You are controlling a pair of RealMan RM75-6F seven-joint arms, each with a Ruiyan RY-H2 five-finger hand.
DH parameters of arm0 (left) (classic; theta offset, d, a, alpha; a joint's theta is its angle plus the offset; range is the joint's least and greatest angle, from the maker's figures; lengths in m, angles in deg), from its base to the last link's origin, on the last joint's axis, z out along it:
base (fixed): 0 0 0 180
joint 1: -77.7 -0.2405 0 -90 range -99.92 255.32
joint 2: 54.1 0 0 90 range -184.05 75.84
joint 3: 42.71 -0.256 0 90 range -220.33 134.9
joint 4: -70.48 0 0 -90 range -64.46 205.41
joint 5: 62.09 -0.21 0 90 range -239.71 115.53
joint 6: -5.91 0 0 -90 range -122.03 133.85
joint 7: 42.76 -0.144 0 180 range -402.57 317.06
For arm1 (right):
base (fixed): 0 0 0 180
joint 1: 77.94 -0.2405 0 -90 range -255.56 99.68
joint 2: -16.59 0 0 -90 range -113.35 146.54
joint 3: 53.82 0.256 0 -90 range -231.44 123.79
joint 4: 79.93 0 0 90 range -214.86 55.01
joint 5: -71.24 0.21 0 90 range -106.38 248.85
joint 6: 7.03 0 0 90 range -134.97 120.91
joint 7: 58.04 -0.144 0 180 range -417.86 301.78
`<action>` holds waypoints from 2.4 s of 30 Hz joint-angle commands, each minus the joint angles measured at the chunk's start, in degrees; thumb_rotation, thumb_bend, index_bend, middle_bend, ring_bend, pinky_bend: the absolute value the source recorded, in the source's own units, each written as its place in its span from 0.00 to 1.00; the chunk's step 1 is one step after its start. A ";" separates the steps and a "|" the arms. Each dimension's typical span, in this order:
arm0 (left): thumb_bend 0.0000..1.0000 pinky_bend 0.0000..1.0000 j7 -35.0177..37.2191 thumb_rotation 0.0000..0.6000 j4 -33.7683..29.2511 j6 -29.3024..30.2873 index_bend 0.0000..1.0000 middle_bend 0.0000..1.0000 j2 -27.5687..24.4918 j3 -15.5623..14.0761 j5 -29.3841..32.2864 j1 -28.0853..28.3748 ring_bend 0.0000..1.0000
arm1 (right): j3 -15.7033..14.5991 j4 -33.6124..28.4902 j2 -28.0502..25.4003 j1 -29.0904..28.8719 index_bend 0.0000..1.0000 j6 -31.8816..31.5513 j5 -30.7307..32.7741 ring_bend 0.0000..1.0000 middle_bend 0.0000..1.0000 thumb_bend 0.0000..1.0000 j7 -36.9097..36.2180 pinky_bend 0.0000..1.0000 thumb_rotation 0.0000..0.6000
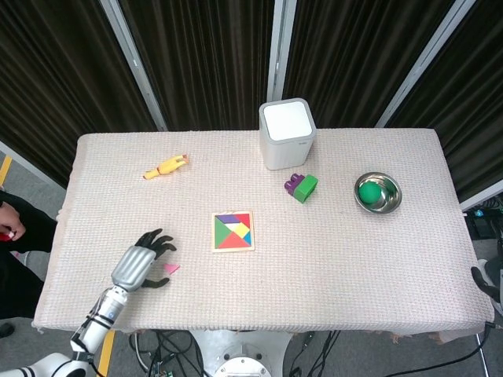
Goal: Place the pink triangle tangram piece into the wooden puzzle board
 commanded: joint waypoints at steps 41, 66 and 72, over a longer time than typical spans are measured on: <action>0.27 0.12 -5.10 1.00 -3.41 -5.33 0.46 0.17 0.59 0.73 11.39 3.04 0.03 | 0.56 1.50 1.18 -0.28 0.00 3.03 0.61 0.00 0.00 0.15 -0.68 0.00 1.00; 0.30 0.12 -7.18 1.00 -8.51 -6.45 0.51 0.19 -1.22 3.63 13.51 6.34 0.03 | 0.61 1.09 1.16 -0.40 0.00 3.24 0.07 0.00 0.00 0.15 -0.77 0.00 1.00; 0.30 0.12 -10.30 1.00 -9.13 -9.91 0.51 0.19 0.87 7.55 17.97 11.03 0.03 | 0.53 0.65 1.19 -0.48 0.00 3.09 -0.36 0.00 0.00 0.15 -0.38 0.00 1.00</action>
